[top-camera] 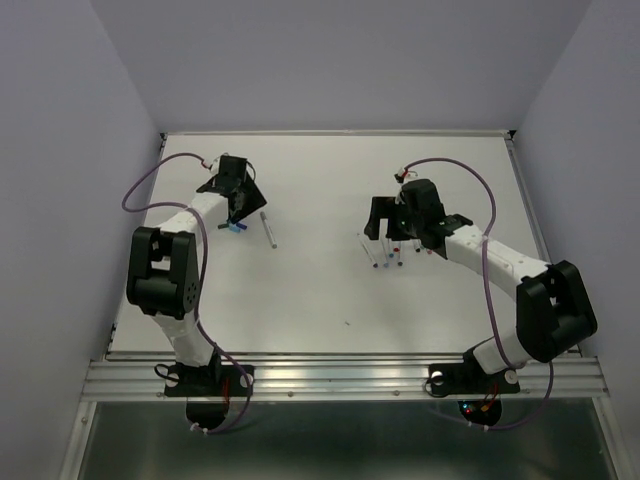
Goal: Open the pen caps
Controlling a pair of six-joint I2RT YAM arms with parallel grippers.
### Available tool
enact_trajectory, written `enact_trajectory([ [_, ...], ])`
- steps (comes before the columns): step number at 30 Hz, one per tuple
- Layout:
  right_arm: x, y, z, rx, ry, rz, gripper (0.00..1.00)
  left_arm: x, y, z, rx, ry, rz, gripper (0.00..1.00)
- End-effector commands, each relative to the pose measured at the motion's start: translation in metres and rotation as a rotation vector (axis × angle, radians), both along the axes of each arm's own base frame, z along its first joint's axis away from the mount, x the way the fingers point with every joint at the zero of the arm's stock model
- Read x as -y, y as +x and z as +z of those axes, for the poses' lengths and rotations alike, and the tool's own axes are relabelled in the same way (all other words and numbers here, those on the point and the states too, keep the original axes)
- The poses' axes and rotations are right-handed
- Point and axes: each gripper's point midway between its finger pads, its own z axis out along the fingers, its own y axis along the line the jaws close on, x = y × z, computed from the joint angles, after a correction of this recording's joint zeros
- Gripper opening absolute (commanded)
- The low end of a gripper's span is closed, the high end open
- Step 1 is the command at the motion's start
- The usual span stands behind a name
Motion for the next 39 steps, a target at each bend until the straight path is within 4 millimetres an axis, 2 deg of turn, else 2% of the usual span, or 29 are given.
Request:
enact_trajectory([
  [1,-0.002,0.013,0.018,0.066,0.031,-0.010,0.97,0.014,0.018,0.008,0.035,0.000,-0.029,0.64],
  [6,0.000,0.013,0.021,0.076,0.028,-0.017,0.98,0.020,0.024,-0.006,0.007,0.025,-0.031,0.61],
  [8,0.000,0.013,0.021,0.076,0.028,-0.017,0.98,0.019,0.028,-0.010,0.001,0.037,-0.022,0.57],
  [13,0.001,0.012,0.021,0.078,0.024,-0.018,0.98,0.016,0.036,-0.010,-0.003,0.076,-0.007,0.55],
  [16,0.003,0.013,0.021,0.081,0.017,-0.025,0.98,0.017,0.036,-0.013,-0.015,0.089,-0.018,0.54],
  [23,0.007,0.013,0.023,0.094,0.004,-0.040,0.98,0.019,0.028,-0.035,-0.077,0.100,-0.032,0.49],
  [31,0.007,0.014,0.023,0.096,0.000,-0.038,0.98,0.024,0.027,-0.041,-0.091,0.105,-0.044,0.48],
  [34,0.007,0.014,0.023,0.098,0.001,-0.038,0.99,0.023,0.026,-0.043,-0.096,0.108,-0.037,0.39],
  [39,0.007,0.014,0.026,0.103,0.004,-0.038,0.99,0.019,0.026,-0.046,-0.105,0.125,-0.026,0.31],
])
